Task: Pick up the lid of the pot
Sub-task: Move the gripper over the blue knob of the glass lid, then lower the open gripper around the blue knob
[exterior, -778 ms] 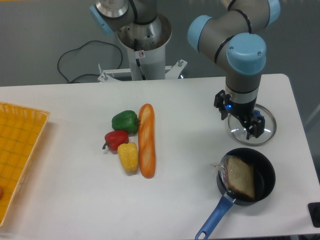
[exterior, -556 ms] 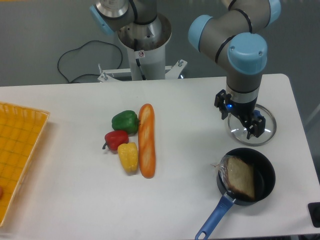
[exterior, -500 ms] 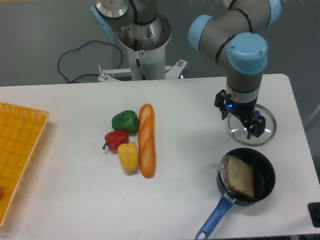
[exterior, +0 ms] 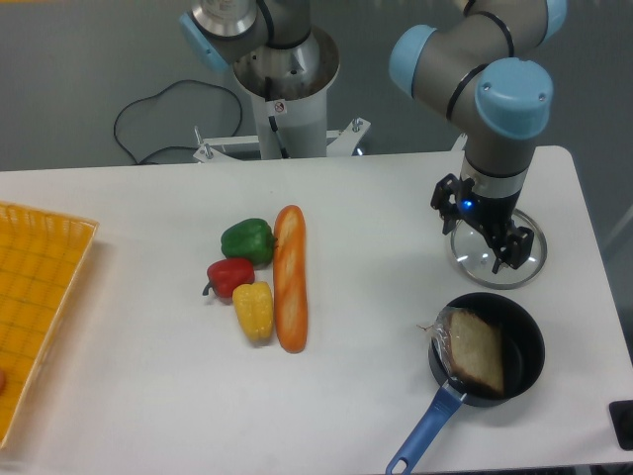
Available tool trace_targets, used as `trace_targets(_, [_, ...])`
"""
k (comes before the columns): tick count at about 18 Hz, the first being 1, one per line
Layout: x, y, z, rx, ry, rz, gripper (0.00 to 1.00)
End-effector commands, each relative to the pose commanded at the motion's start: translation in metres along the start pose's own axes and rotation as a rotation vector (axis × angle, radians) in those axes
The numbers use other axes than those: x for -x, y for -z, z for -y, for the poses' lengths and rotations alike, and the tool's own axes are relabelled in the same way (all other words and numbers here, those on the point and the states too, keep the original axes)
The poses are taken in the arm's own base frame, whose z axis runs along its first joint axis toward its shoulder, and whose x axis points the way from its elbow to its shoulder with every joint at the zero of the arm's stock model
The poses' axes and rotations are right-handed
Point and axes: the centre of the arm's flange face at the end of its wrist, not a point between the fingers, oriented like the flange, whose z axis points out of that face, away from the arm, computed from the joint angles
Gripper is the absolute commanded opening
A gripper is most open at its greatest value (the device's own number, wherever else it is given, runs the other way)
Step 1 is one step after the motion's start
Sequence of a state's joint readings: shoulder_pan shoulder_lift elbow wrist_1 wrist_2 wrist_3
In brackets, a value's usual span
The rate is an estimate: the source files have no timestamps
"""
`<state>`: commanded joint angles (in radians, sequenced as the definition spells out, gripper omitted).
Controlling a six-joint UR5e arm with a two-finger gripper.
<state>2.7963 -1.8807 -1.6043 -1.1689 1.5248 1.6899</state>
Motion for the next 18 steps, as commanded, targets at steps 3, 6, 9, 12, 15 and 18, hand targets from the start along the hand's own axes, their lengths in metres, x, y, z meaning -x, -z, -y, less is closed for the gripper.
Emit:
trace_targets(3, [-0.012, -0.014, -0.002, -0.004, -0.02, -0.033, 1.0])
trace_targets(6, [-0.023, -0.018, -0.003, 0.003, -0.008, -0.048, 1.0])
trace_targets(9, [-0.022, -0.02, -0.024, 0.005, 0.006, -0.053, 1.0])
trace_targets(12, [-0.02, -0.026, -0.042, 0.008, -0.041, -0.064, 1.0])
trace_targets(15, [-0.011, -0.043, -0.049, 0.023, -0.079, -0.092, 1.0])
trace_targets(18, [0.004, -0.054, -0.069, 0.024, -0.102, -0.089, 1.0])
